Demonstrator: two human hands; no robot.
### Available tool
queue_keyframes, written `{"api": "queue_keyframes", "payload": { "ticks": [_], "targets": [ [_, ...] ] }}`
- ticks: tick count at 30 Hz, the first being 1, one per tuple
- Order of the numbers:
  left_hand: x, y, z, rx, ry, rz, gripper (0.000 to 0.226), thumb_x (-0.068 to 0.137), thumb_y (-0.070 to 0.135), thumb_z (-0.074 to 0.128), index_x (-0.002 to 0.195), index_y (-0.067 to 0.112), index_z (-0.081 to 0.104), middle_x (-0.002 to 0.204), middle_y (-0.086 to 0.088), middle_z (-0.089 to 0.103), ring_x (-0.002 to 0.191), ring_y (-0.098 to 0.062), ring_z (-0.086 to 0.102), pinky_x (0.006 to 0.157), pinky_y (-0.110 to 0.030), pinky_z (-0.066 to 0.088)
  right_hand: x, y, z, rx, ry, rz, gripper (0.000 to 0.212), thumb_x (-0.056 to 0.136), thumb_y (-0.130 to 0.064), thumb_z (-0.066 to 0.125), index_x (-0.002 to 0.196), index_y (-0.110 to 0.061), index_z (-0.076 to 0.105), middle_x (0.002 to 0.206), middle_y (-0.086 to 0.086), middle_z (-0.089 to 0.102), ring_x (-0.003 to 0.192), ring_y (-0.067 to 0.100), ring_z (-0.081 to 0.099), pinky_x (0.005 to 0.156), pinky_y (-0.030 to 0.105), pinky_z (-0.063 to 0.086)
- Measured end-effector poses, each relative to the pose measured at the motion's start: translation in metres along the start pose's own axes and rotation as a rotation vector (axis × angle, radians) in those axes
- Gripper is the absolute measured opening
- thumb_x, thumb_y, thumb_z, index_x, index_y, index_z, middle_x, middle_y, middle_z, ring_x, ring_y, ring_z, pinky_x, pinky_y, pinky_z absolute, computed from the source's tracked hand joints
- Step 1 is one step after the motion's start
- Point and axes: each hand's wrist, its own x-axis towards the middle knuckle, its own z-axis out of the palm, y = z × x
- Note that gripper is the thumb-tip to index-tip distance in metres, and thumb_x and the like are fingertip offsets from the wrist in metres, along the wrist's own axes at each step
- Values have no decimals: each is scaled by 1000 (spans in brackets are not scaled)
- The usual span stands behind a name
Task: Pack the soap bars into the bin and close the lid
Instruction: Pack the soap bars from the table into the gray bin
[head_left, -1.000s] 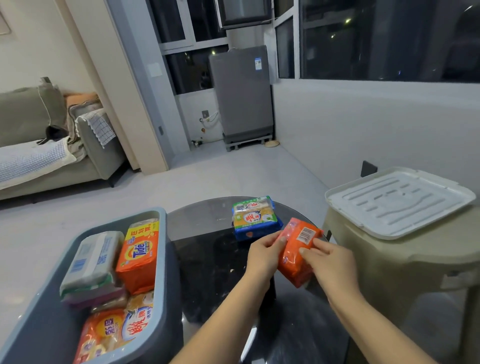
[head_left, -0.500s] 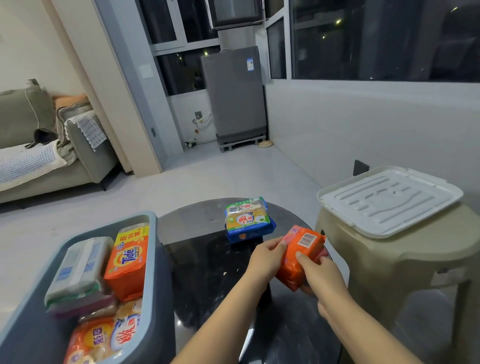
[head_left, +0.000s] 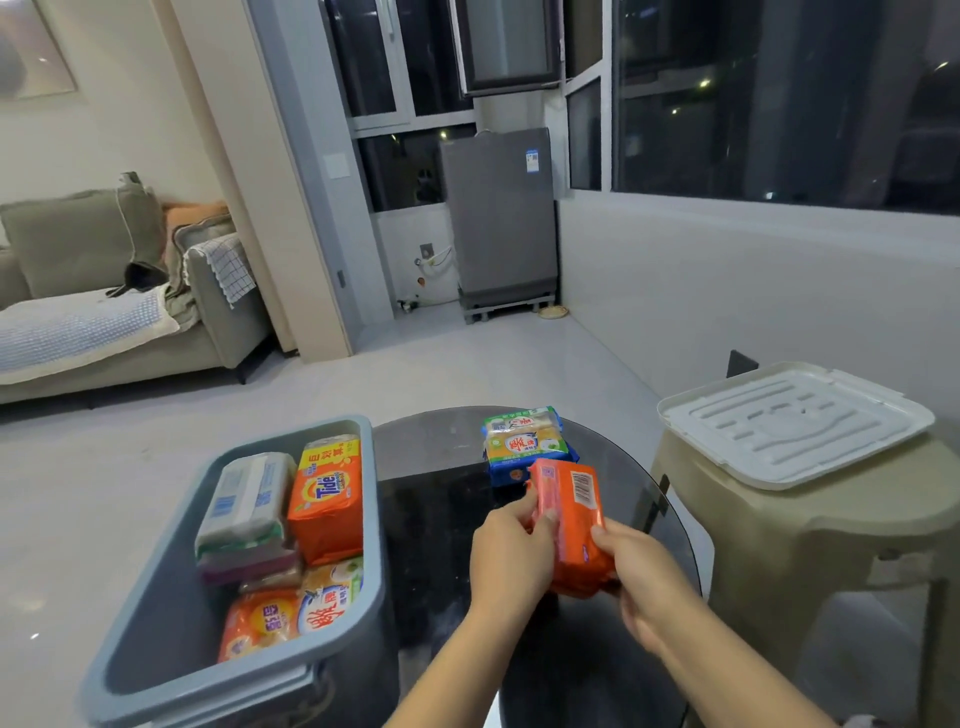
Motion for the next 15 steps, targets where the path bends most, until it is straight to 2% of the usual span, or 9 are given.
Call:
{"api": "queue_keyframes", "payload": {
  "ticks": [5,8,12,15],
  "targets": [
    [-21,17,-45,3,85,117,35,93,35,51,128,33,58,112,6,71,97,-8,67,88,-34,56,-31,-22,29,61,-116,-145,32,97,-14,38,123,-11,57,97,8,70,87,20,64,65,28,46],
    [-32,27,-74,-20,145,175,38,92,35,54,130,32,55,116,7,69,96,-3,66,85,-27,56,-46,-38,47,78,-177,-209,32,96,-14,41,123,-11,57,108,11,68,95,22,64,68,27,46],
    [-47,35,-114,-192,181,216,38,90,26,58,128,24,59,112,1,72,97,-10,69,87,-37,57,-65,-55,70,15,-256,-297,29,93,-21,50,119,-16,60,107,3,70,99,18,65,81,30,51],
    [-59,35,-145,-295,196,193,34,88,22,62,122,24,63,104,1,75,90,-11,72,82,-36,59,-77,-63,90,-87,-340,-347,29,89,-26,55,117,-20,62,104,-1,72,98,16,67,91,36,52]
  ]
}}
